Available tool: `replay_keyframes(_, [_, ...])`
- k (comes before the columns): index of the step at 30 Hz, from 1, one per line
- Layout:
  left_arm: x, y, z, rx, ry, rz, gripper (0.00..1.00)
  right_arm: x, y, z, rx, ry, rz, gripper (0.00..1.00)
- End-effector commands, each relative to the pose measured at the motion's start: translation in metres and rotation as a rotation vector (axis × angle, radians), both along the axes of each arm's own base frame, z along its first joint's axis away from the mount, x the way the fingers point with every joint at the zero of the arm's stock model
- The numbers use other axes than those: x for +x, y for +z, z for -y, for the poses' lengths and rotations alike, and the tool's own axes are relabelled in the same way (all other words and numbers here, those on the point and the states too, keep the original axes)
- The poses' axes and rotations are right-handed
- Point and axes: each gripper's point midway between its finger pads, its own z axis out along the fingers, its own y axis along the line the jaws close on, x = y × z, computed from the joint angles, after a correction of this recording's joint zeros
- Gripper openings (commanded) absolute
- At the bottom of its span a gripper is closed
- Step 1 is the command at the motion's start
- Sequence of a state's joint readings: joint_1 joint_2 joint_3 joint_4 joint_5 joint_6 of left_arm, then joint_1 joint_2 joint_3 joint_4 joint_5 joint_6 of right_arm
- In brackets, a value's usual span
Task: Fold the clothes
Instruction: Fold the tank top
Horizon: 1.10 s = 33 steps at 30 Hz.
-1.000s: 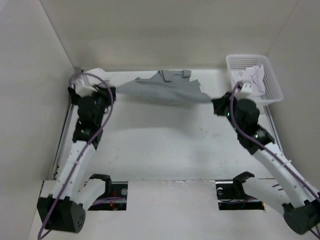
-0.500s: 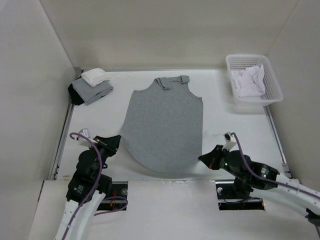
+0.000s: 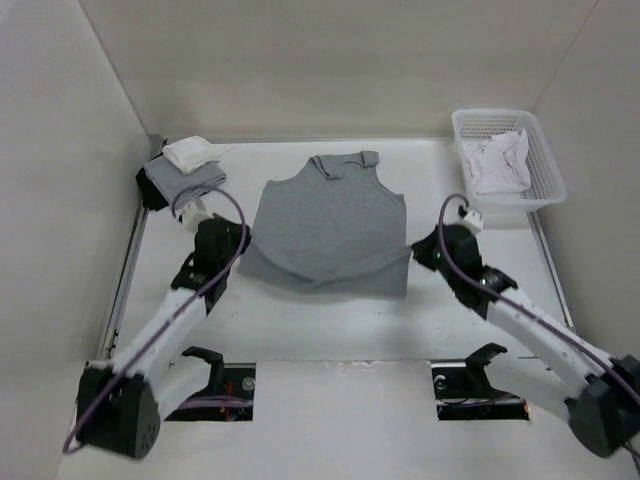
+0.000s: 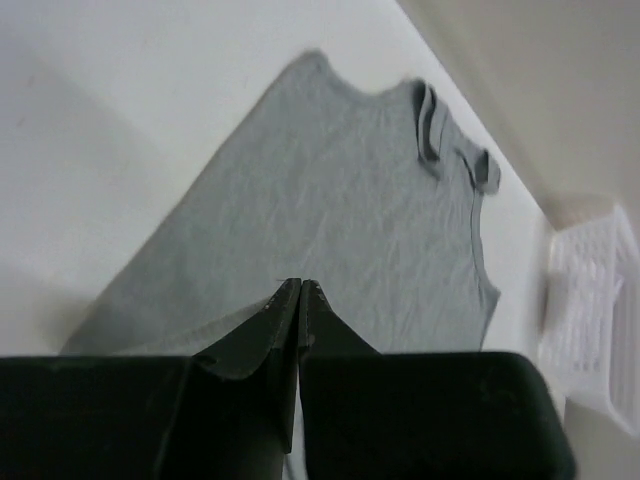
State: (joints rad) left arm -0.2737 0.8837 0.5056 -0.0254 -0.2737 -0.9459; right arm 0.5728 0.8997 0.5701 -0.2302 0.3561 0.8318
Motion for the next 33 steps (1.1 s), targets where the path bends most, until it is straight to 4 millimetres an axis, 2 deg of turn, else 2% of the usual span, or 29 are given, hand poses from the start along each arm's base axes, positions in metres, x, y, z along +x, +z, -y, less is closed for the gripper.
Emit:
replay_keyframes(1, [0.095,0.105,0.000,-0.041,0.071,0.340,0.00,0.100,0.098,0.000,0.102,0.040,0.308,0.00])
replay_keyframes(2, [0.116,0.109,0.004,-0.043,0.069,0.345,0.00,0.127,0.107,0.007,0.114,0.025,0.319,0.00])
replay_keyframes(4, [0.174,0.119,0.011,-0.034,0.062,0.354,0.00,0.182,0.123,0.016,0.127,0.006,0.343,0.00])
replay_keyframes(7, [0.257,0.113,0.017,-0.027,0.051,0.325,0.01,0.259,0.135,0.026,0.137,-0.011,0.343,0.00])
replay_keyframes(9, [0.301,0.106,0.015,-0.032,0.063,0.303,0.07,0.306,0.135,0.029,0.165,-0.021,0.321,0.00])
replay_keyframes(10, [0.319,0.106,0.015,-0.035,0.058,0.307,0.14,0.326,0.134,0.029,0.187,-0.031,0.313,0.01])
replay_keyframes(11, [0.331,0.103,0.014,-0.034,0.044,0.305,0.22,0.343,0.131,0.029,0.210,-0.038,0.309,0.10])
replay_keyframes(12, [0.336,0.098,0.011,-0.043,0.041,0.300,0.31,0.355,0.125,0.027,0.223,-0.041,0.294,0.25])
replay_keyframes(13, [0.333,0.091,0.011,-0.048,0.032,0.288,0.38,0.358,0.116,0.025,0.231,-0.037,0.267,0.40])
replay_keyframes(14, [0.323,0.084,0.009,-0.051,0.028,0.271,0.42,0.354,0.104,0.021,0.226,-0.030,0.231,0.49])
replay_keyframes(15, [0.308,0.078,0.005,-0.043,0.031,0.263,0.43,0.345,0.093,0.024,0.208,-0.035,0.204,0.54])
replay_keyframes(16, [0.289,0.075,0.003,-0.033,0.033,0.269,0.42,0.333,0.084,0.027,0.185,-0.041,0.190,0.55])
replay_keyframes(18, [0.245,0.055,-0.003,-0.033,0.060,0.260,0.38,0.304,0.071,0.024,0.166,-0.048,0.188,0.53])
replay_keyframes(20, [0.204,0.030,-0.002,-0.040,0.077,0.222,0.34,0.266,0.058,0.015,0.154,-0.046,0.196,0.44])
replay_keyframes(22, [0.164,-0.007,-0.003,-0.051,0.095,0.145,0.29,0.228,0.044,0.000,0.149,-0.017,0.189,0.24])
replay_keyframes(23, [0.149,-0.025,-0.004,-0.060,0.097,0.104,0.28,0.211,0.037,-0.006,0.147,-0.005,0.183,0.12])
replay_keyframes(24, [0.136,-0.042,-0.003,-0.068,0.088,0.067,0.29,0.196,0.028,-0.011,0.140,0.002,0.172,0.04])
replay_keyframes(26, [0.123,-0.067,0.001,-0.086,0.050,0.008,0.32,0.173,0.012,-0.013,0.129,0.003,0.150,0.03])
replay_keyframes(28, [0.120,-0.084,0.001,-0.119,0.026,-0.022,0.36,0.156,0.002,-0.012,0.131,0.010,0.138,0.05])
replay_keyframes(30, [0.123,-0.090,0.004,-0.158,0.015,-0.019,0.40,0.146,-0.003,-0.009,0.133,0.010,0.142,0.10])
replay_keyframes(33, [0.135,-0.095,0.011,-0.208,-0.013,-0.006,0.40,0.137,-0.016,-0.008,0.143,0.014,0.122,0.19])
